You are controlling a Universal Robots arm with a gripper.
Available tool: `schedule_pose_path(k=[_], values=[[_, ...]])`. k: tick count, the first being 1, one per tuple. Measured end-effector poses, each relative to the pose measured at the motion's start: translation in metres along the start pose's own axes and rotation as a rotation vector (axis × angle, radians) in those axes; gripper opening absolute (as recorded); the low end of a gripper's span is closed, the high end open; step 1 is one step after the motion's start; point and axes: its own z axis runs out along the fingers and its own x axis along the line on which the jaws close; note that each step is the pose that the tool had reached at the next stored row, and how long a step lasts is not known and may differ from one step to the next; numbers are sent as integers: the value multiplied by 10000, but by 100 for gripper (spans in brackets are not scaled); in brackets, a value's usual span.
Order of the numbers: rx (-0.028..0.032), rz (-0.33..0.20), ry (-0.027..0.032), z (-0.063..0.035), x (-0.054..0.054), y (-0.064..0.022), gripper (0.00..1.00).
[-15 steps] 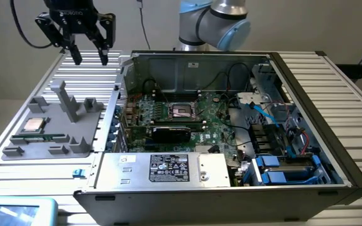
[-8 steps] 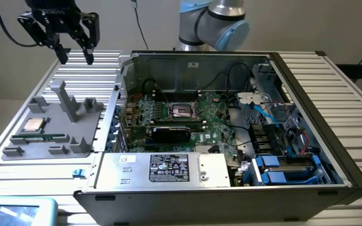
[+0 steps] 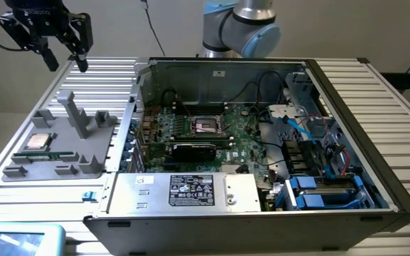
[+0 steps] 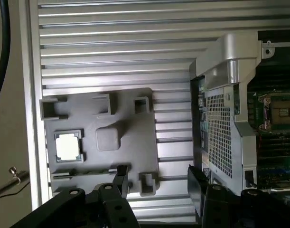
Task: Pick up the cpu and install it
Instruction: 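Reach for the cpu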
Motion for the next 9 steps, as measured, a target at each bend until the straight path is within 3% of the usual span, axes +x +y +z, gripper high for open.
schedule_pose_path(k=[9], values=[[0, -1, 0, -7, 411, 18, 62]])
